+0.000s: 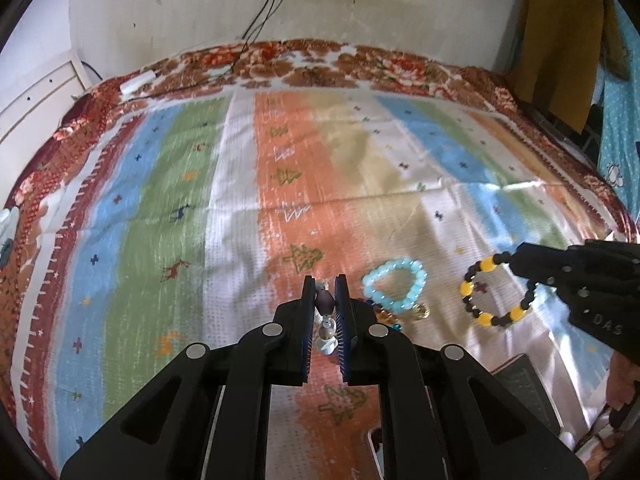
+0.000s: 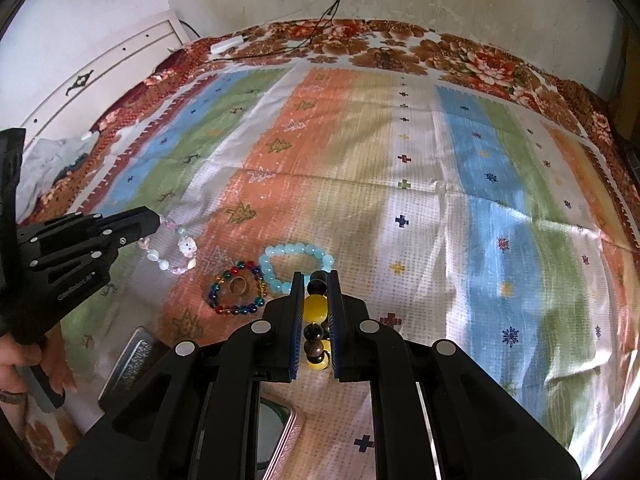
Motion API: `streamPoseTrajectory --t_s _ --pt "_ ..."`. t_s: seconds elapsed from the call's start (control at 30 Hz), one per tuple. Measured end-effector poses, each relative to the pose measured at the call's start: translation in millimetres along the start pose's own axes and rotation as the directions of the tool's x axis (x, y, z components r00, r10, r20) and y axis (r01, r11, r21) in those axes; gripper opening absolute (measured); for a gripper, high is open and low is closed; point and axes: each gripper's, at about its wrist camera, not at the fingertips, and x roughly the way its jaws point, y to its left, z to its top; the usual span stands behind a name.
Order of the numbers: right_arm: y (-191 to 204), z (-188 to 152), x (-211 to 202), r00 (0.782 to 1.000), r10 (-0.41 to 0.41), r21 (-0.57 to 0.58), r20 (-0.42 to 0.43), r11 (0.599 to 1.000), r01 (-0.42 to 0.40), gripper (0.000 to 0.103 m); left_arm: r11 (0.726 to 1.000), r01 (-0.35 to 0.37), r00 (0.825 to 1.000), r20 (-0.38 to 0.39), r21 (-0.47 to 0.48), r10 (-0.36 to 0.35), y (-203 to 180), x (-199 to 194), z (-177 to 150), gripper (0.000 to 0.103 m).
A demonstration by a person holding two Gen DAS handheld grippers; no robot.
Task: Organize jewelry
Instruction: 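Carry white bracelet with left tool while right tool carries yellow-and-black bracelet toward tin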
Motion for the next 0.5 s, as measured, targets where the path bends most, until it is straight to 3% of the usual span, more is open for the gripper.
streamPoseTrajectory --t_s 0.27,0.5 --pt "10 2 -17 0.999 0.018 -0.029 0.039 0.999 -0.017 0.012 0.998 0.061 0.994 0.084 0.03 -0.063 -20 -33 0 0.009" --pt "15 0 -27 0.998 0.011 -0.034 0.063 0.999 -0.009 0.012 0.995 0.058 0.989 0.133 0.079 -0.068 -37 -51 -3 0.009"
